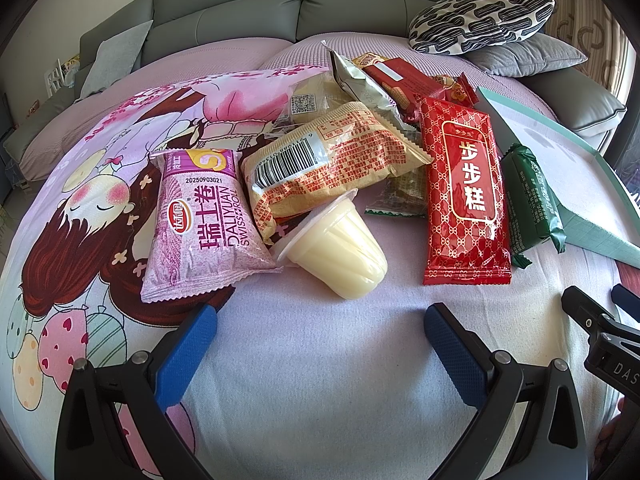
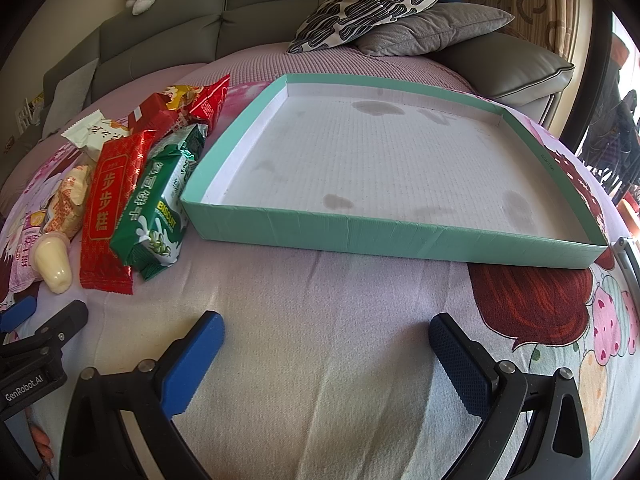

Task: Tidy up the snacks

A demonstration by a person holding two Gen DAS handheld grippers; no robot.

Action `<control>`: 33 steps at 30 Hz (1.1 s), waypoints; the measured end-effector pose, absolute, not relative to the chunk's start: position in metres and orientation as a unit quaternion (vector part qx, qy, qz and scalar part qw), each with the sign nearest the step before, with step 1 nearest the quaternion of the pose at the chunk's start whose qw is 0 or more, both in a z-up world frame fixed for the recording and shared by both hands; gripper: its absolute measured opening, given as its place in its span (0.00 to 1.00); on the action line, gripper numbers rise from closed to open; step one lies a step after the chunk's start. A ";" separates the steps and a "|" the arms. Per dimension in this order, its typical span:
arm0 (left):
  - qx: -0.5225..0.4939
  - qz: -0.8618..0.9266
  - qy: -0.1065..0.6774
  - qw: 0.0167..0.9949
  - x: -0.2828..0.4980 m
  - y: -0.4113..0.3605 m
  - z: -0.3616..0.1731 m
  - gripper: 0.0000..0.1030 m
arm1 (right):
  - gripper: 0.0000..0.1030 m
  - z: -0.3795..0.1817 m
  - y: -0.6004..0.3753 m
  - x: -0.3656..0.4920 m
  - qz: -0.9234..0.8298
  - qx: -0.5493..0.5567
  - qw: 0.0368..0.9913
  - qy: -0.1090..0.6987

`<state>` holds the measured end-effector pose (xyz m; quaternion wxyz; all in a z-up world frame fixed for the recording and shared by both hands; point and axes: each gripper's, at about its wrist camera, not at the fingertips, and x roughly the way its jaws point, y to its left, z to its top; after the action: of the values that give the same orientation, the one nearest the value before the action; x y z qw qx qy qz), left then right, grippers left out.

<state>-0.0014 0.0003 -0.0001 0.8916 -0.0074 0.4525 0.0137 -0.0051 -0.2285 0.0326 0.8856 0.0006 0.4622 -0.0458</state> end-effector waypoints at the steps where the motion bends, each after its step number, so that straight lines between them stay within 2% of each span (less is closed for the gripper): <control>1: -0.007 0.014 0.453 0.892 -0.002 0.000 0.000 1.00 | 1.00 0.033 -0.229 -0.005 -0.046 0.001 0.886 0.462; 9: -0.006 0.026 0.470 0.882 0.000 0.004 0.012 1.00 | 0.99 0.045 -0.229 -0.006 -0.048 0.013 0.882 0.468; 15: -0.006 0.041 0.436 0.899 -0.006 0.017 0.069 1.00 | 1.00 0.105 -0.205 -0.017 0.002 0.012 0.918 0.396; 21: -0.039 0.082 0.460 0.883 0.017 0.043 0.092 1.00 | 0.99 0.116 -0.164 0.012 0.038 -0.014 0.914 0.403; 23: -0.059 0.091 0.465 0.879 0.021 0.051 0.091 1.00 | 0.96 0.114 -0.158 0.019 0.046 -0.007 0.911 0.410; 27: -0.082 0.111 0.482 0.866 0.031 0.061 0.076 0.99 | 0.77 0.102 -0.152 0.033 0.045 0.002 0.898 0.438; 29: -0.094 0.120 0.492 0.857 0.037 0.068 0.069 0.95 | 0.73 0.096 -0.152 0.038 0.046 0.014 0.893 0.448; 33: -0.106 0.133 0.499 0.850 0.048 0.076 0.060 0.95 | 0.58 0.084 -0.150 0.042 0.053 0.024 0.883 0.466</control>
<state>0.0482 0.0761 0.0603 0.8497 -0.1060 0.4989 0.1334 0.0417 -0.1501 0.0836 0.8827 0.0239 0.4663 0.0525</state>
